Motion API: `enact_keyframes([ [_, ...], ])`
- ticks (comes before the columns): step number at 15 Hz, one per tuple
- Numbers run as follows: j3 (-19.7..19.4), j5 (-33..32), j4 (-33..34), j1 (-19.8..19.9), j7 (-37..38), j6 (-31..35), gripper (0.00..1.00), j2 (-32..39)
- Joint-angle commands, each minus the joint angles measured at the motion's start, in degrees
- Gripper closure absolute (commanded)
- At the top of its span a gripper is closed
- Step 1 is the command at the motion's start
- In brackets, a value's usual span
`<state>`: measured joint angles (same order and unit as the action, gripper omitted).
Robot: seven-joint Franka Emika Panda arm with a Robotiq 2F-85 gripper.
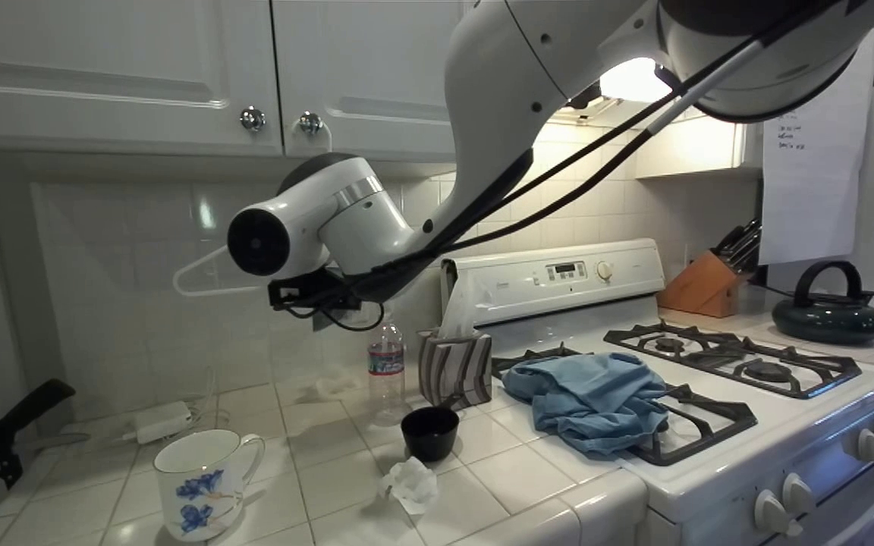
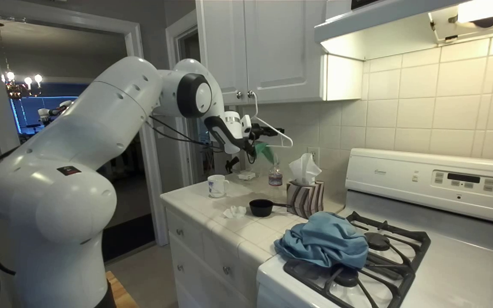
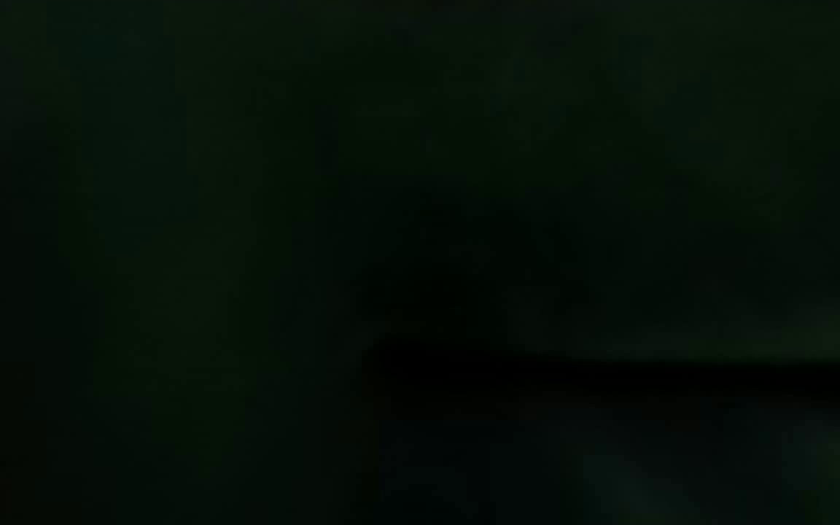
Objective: Pick up the green cloth and hang it on the hang wire
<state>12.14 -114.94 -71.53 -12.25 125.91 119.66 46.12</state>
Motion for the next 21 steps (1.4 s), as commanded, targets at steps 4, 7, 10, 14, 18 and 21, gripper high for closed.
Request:
enact_keyframes([
  [4, -1.1, 1.2, 0.6, -2.9, -0.3, 2.5, 0.22, -0.8],
  [7, -1.2, 1.1, -0.3, -3.9, -0.8, 3.1, 0.0, -1.5],
  [10, -1.3, 0.8, -1.7, -5.1, -0.8, 2.6, 0.0, -2.6],
  [14, -0.6, 3.3, -6.3, -5.4, -5.8, 2.6, 0.0, -6.5],
  [18, -0.4, 5.4, -10.7, -5.3, -10.7, 2.1, 0.0, -10.1],
  [21, 0.0, 7.2, -14.0, -5.1, -12.4, 2.2, 0.0, -12.1],
])
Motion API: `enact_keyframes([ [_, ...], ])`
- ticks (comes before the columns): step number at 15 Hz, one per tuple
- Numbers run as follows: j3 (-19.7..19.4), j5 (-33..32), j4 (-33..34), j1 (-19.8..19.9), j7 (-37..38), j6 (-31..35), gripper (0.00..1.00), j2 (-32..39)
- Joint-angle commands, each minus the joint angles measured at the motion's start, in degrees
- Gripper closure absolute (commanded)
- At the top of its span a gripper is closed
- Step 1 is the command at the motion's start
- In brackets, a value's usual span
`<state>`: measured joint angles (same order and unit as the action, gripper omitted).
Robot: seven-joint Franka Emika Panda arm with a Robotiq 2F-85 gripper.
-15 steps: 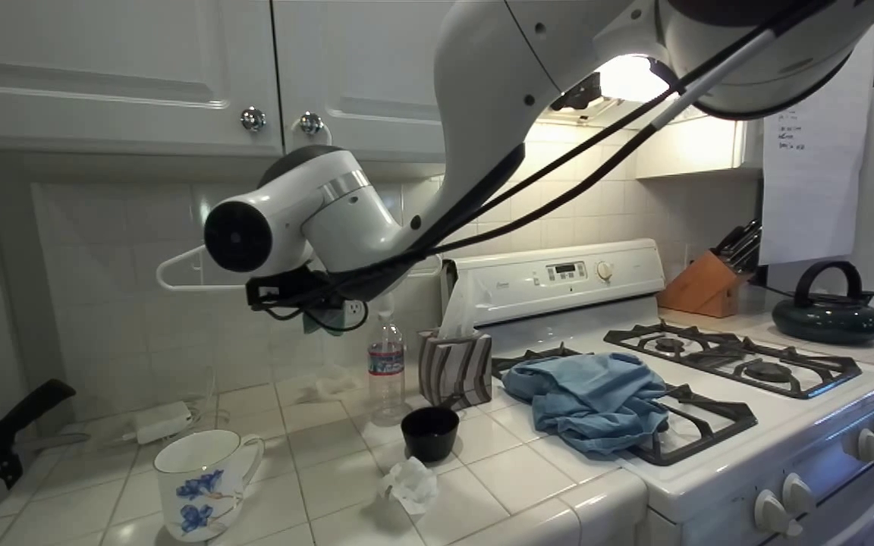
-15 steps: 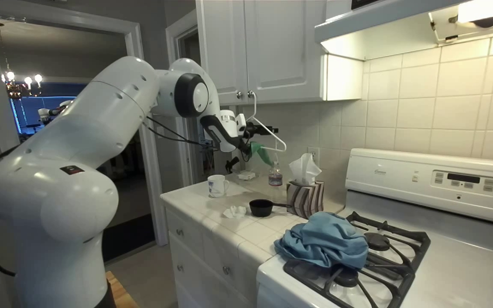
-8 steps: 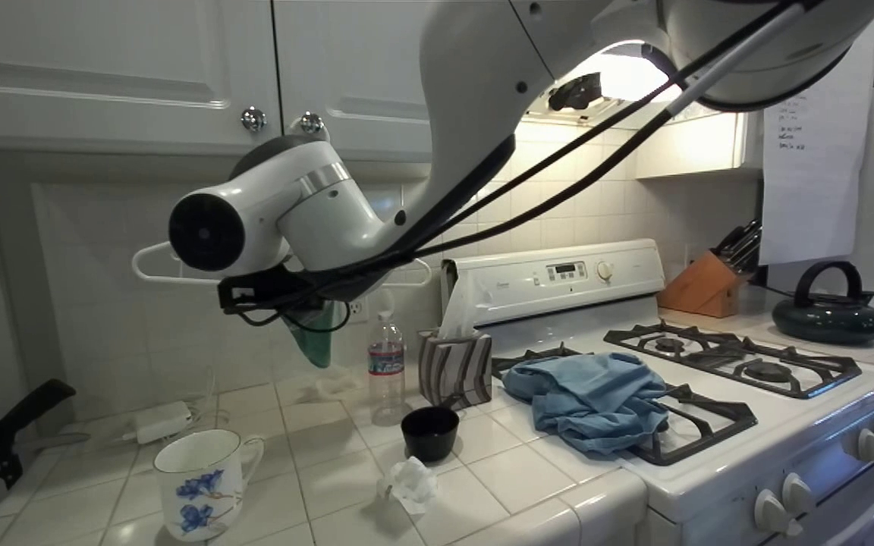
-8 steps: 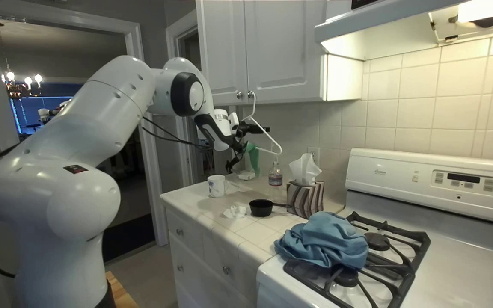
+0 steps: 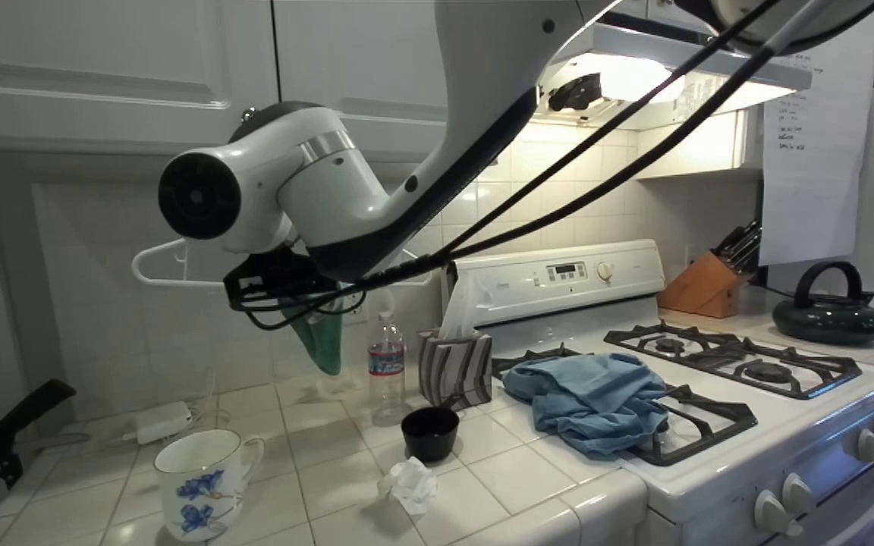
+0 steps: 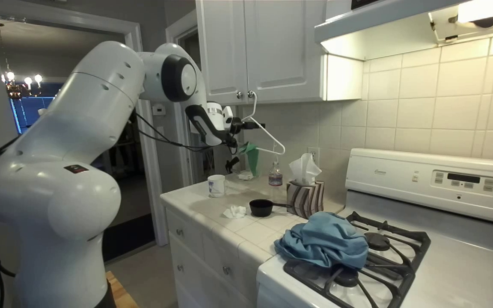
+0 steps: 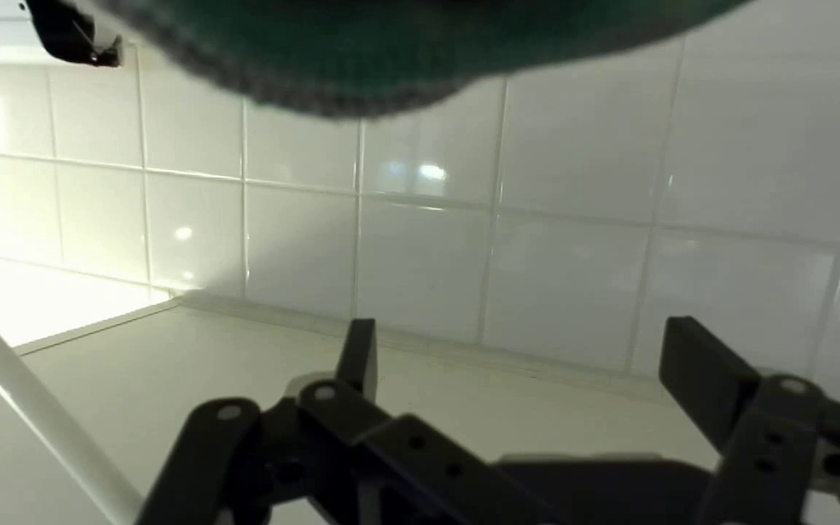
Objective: Pick up the green cloth and hang it on the hang wire
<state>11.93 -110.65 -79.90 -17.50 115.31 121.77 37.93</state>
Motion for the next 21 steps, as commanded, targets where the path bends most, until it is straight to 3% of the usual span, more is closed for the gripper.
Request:
enact_keyframes([
  [1, 0.3, 3.3, -6.5, 0.1, -2.4, 0.3, 0.0, -4.3],
  [8, 1.0, 4.2, -11.0, 0.1, -2.5, 0.4, 0.0, -5.8],
  [12, 1.9, 4.2, -15.1, -0.3, -3.8, 0.1, 0.0, -10.1],
  [14, 3.4, 6.5, -17.7, 0.7, -6.7, 3.3, 0.0, -13.7],
  [18, 5.7, 20.0, -23.9, 3.0, -19.4, 13.9, 0.0, -22.0],
  [21, 5.6, 32.4, -28.0, 2.5, -30.6, 14.5, 0.0, -26.1],
])
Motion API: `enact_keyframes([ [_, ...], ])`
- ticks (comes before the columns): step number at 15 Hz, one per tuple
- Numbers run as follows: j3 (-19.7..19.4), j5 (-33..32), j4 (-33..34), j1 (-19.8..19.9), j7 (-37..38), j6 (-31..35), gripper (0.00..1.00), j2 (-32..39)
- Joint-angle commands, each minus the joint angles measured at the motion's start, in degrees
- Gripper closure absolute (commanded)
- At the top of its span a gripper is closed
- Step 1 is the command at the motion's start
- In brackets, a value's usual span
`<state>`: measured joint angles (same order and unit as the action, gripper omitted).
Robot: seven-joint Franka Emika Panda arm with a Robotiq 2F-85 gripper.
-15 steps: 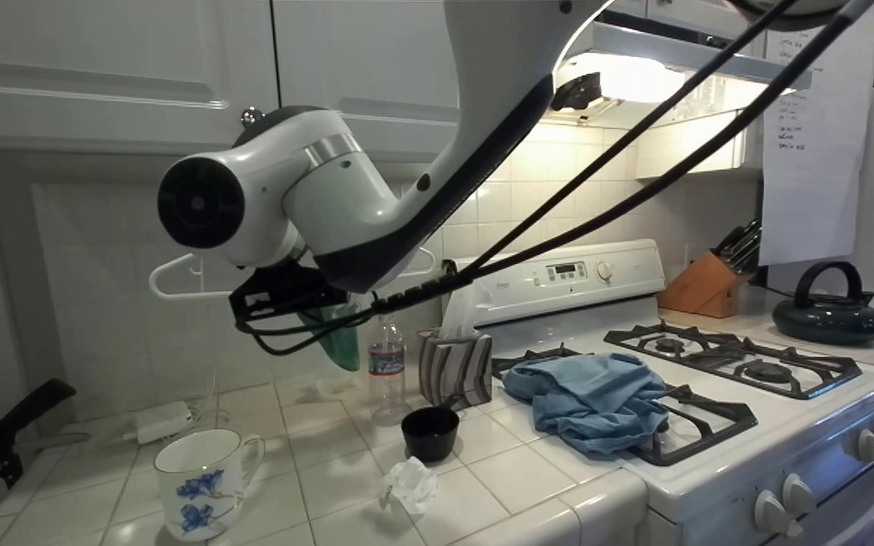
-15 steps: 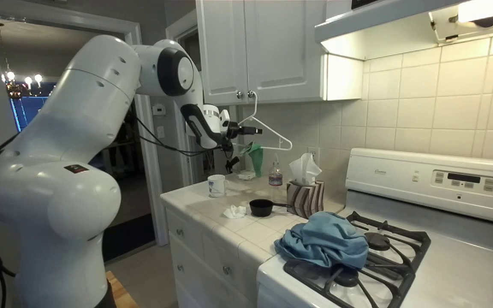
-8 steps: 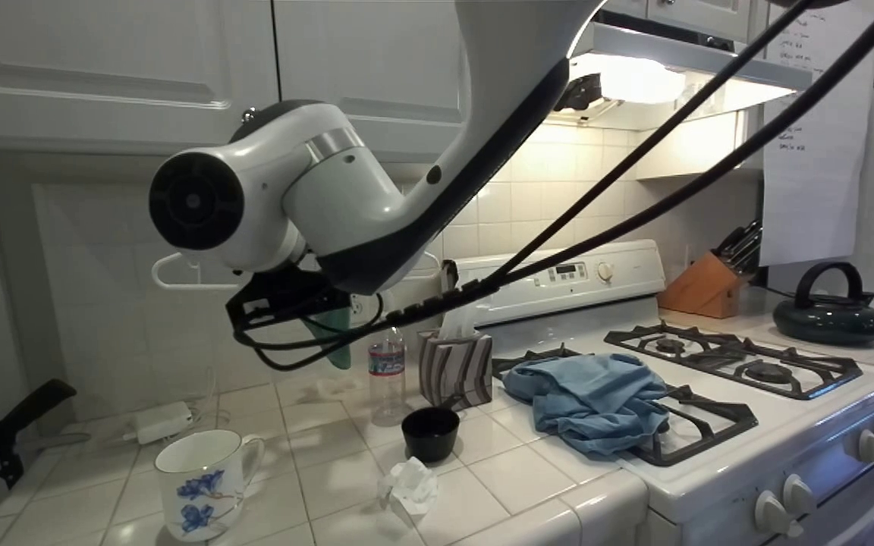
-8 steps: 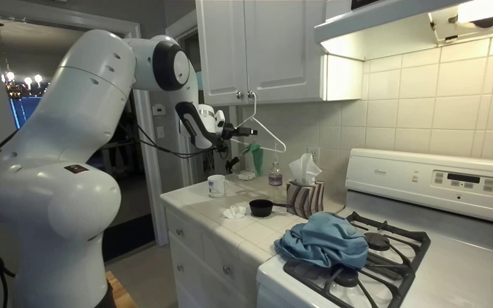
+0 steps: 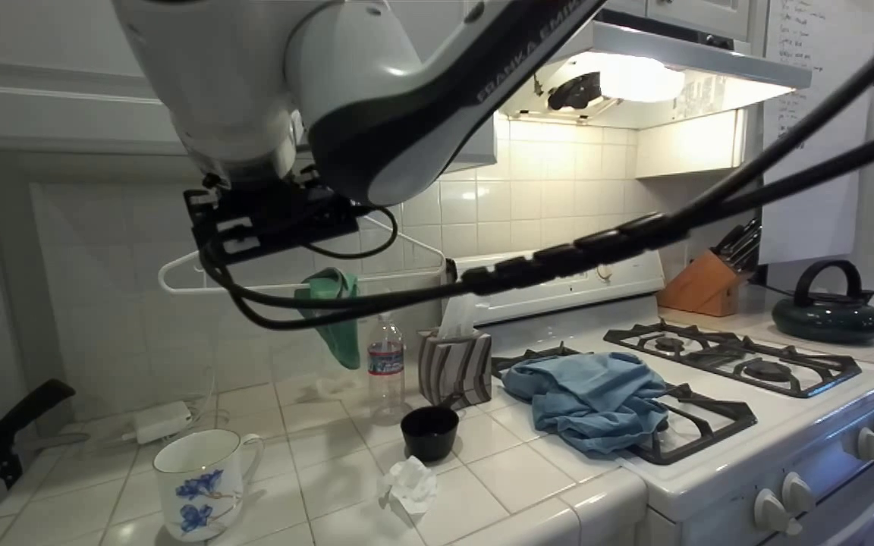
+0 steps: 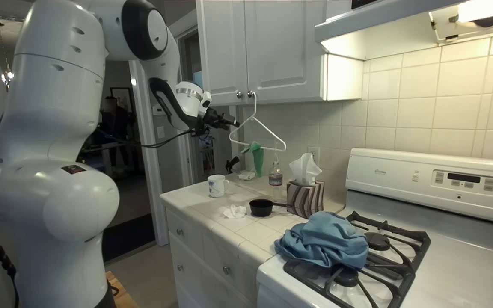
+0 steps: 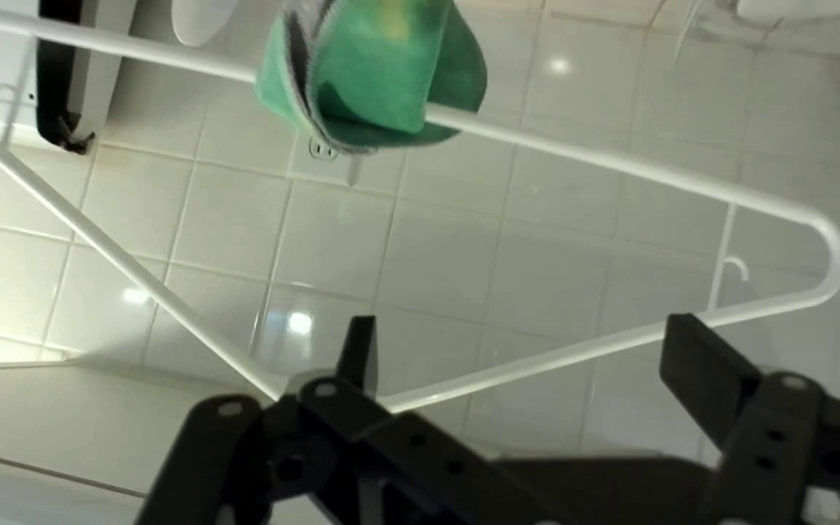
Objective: Pick up the green cloth and hang it on the hang wire
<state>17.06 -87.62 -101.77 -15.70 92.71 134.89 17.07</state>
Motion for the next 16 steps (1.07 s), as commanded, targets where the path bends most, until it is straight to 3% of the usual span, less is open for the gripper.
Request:
enact_keyframes([
  [1, 0.5, 12.8, -7.4, 0.4, -10.9, 1.1, 0.0, -6.3],
  [5, 0.3, 23.5, -11.1, -0.7, -20.8, -0.8, 0.0, -8.7],
  [11, 0.8, 30.5, -14.2, -3.8, -26.6, -6.5, 0.0, -8.9],
  [13, 0.8, 30.3, -14.3, -4.9, -26.1, -9.1, 0.0, -8.6],
  [16, 0.1, 24.1, -13.8, -5.9, -20.5, -8.8, 0.0, -7.7],
])
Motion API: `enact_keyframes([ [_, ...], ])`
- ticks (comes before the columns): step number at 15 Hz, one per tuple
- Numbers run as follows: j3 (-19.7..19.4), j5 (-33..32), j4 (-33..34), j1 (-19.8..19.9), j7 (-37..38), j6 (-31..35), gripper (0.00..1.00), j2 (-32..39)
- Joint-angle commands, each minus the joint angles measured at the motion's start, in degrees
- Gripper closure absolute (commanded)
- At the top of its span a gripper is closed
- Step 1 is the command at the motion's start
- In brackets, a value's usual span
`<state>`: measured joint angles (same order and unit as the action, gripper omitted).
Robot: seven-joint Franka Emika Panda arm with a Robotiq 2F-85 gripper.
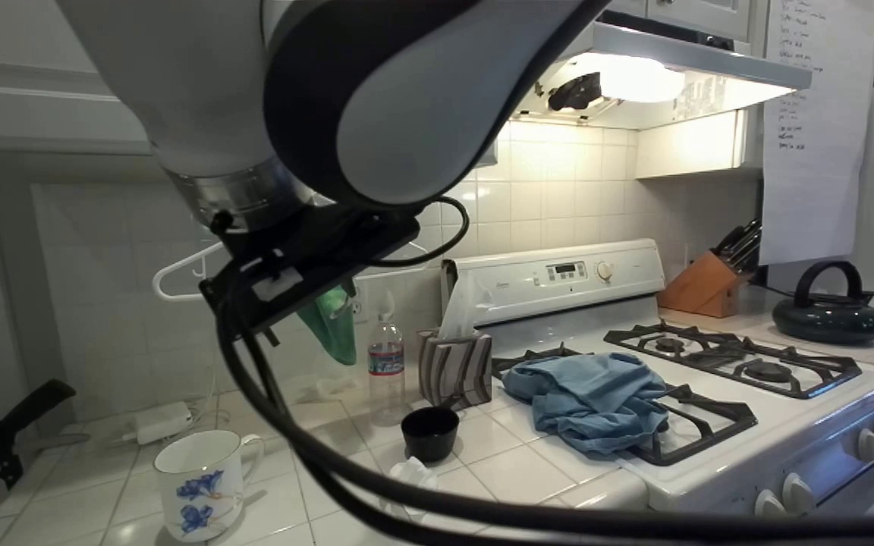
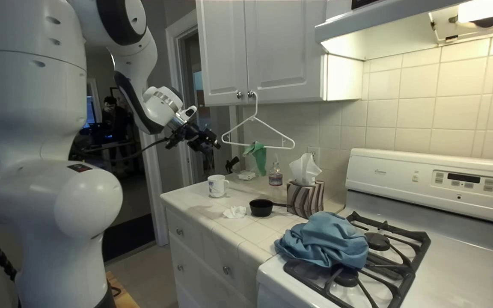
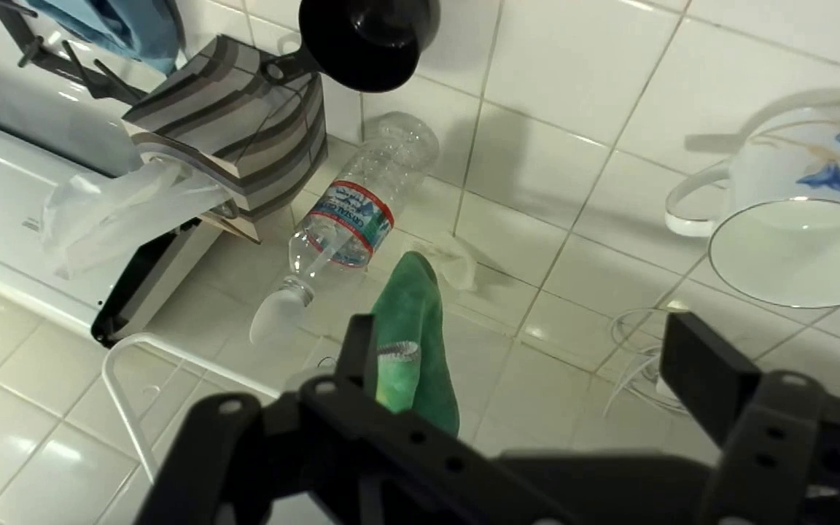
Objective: Pick up the green cloth and hang it on the hang wire
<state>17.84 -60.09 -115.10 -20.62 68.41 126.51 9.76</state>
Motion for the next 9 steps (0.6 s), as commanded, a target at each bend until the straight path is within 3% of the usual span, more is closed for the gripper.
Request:
enact_keyframes([
  [1, -0.7, -4.2, -0.5, -0.9, 4.7, 0.0, 0.0, -0.2],
  [9, -0.5, -3.9, 0.0, -0.3, 4.2, 0.0, 0.0, 0.1],
])
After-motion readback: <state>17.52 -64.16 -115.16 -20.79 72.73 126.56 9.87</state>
